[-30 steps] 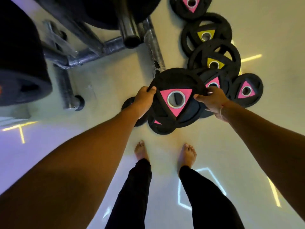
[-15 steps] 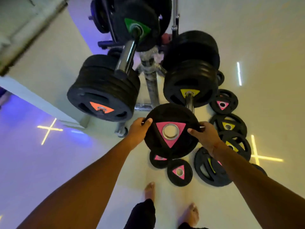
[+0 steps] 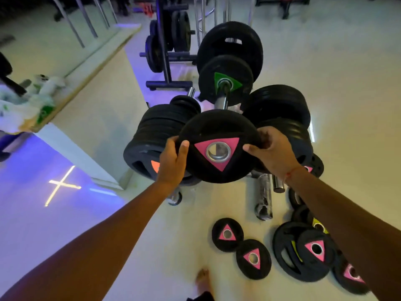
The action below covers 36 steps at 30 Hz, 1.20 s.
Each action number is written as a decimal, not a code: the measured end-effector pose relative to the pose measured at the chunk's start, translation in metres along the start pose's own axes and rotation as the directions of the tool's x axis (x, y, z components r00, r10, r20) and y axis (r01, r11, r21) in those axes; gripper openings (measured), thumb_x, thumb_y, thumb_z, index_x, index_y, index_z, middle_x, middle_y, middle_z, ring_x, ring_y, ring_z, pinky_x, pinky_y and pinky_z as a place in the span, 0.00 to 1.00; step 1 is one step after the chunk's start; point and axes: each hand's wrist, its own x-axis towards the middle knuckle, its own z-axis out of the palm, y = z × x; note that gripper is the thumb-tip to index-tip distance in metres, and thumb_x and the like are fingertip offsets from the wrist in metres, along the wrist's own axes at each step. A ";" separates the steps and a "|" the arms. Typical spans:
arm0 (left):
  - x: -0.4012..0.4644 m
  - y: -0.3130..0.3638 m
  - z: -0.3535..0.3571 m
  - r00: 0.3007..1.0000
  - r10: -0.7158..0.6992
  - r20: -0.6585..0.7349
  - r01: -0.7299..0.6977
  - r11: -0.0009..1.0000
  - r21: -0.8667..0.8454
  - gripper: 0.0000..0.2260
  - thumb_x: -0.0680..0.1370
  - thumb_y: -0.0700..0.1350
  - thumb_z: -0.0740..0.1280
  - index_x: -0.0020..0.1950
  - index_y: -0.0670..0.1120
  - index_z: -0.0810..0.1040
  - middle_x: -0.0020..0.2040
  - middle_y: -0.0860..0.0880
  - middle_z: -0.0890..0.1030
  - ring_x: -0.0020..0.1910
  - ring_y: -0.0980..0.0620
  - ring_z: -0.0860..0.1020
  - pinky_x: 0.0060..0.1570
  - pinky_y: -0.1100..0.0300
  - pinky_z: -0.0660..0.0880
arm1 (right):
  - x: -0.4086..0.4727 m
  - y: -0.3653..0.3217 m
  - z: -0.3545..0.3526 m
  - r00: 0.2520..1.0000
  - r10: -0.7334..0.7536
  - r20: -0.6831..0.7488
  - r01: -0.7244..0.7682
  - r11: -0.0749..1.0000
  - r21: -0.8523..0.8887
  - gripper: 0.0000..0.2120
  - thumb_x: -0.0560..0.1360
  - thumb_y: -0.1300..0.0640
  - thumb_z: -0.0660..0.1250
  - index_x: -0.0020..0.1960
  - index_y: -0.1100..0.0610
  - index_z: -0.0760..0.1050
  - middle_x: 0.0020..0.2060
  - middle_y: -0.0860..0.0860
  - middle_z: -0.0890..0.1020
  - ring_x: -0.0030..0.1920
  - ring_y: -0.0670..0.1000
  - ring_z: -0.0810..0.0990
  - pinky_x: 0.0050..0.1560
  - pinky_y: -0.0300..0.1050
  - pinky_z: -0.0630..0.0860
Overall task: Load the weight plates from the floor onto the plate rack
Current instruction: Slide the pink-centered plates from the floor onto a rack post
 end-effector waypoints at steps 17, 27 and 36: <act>0.084 -0.044 0.010 0.958 0.093 0.272 -0.094 0.995 -0.009 0.18 0.85 0.52 0.61 0.69 0.41 0.72 0.55 0.48 0.79 0.54 0.51 0.77 0.47 0.73 0.70 | 0.041 0.006 0.042 0.985 0.056 -0.160 -0.059 0.998 -0.016 0.18 0.73 0.62 0.76 0.59 0.56 0.73 0.50 0.50 0.81 0.49 0.48 0.80 0.44 0.25 0.75; 0.172 -0.034 0.043 0.957 0.129 0.260 -0.132 0.991 -0.008 0.17 0.85 0.50 0.61 0.70 0.42 0.72 0.55 0.50 0.78 0.54 0.54 0.77 0.45 0.81 0.68 | 0.128 0.019 0.051 0.960 0.044 -0.276 -0.063 0.996 -0.059 0.18 0.73 0.61 0.76 0.61 0.56 0.76 0.52 0.51 0.82 0.53 0.50 0.80 0.53 0.36 0.77; 0.257 -0.022 0.090 0.990 0.093 0.110 -0.092 0.996 -0.020 0.16 0.83 0.48 0.65 0.68 0.42 0.75 0.61 0.44 0.80 0.61 0.49 0.78 0.62 0.58 0.74 | 0.223 0.026 0.050 0.901 0.077 -0.427 -0.141 0.983 -0.120 0.17 0.72 0.56 0.78 0.58 0.56 0.77 0.51 0.51 0.82 0.51 0.50 0.81 0.53 0.38 0.78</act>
